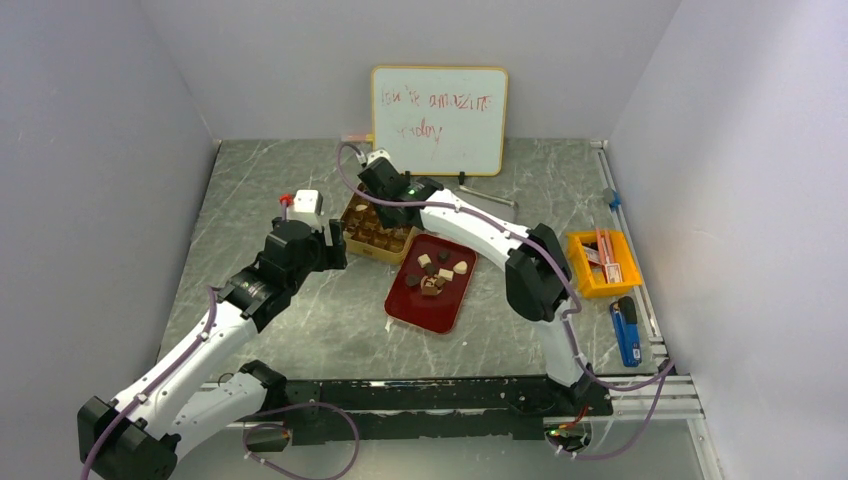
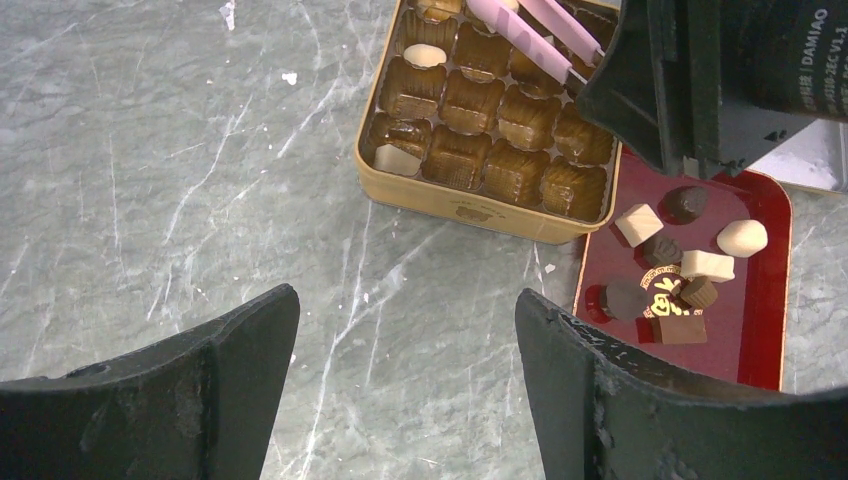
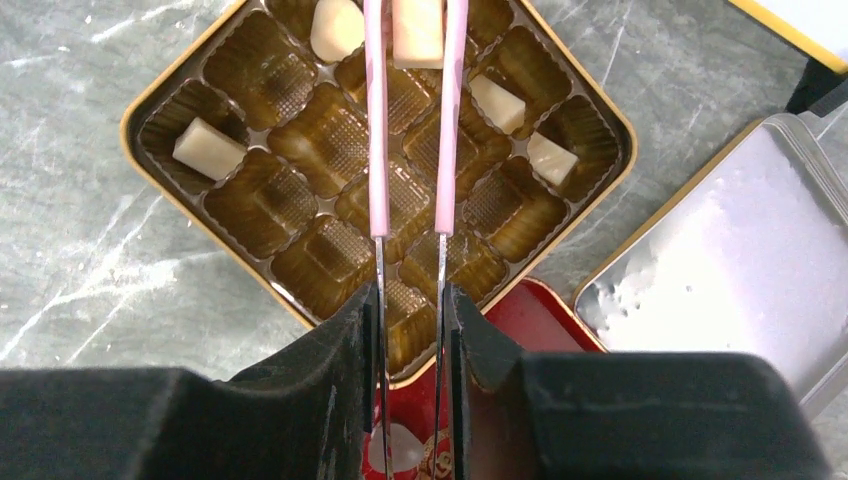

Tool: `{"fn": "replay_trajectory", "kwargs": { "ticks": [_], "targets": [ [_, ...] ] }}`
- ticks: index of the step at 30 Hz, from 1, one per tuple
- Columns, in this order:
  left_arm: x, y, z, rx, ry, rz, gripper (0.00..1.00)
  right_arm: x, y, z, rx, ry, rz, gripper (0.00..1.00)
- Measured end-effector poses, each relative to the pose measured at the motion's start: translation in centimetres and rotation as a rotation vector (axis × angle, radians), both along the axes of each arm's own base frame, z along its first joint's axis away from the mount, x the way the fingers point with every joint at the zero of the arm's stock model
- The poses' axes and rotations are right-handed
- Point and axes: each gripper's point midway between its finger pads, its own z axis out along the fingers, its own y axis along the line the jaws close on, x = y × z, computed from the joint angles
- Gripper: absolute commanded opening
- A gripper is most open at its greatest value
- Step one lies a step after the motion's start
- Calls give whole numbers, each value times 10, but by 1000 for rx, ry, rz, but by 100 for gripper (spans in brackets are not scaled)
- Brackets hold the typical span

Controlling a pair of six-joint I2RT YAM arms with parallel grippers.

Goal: Pack the chocolate
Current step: Place the fake chocolate in the packing box.

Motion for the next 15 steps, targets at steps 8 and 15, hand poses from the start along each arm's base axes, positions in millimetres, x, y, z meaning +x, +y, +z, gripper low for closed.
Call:
{"fn": "replay_trajectory", "kwargs": {
  "ticks": [8,15],
  "targets": [
    [0,0,0,1,1,0,84,13,1,-1,15,-1,-10,0],
    [0,0,0,3,0,-2,84,20,-5,-4,14,0,-27,0]
  ]
}}
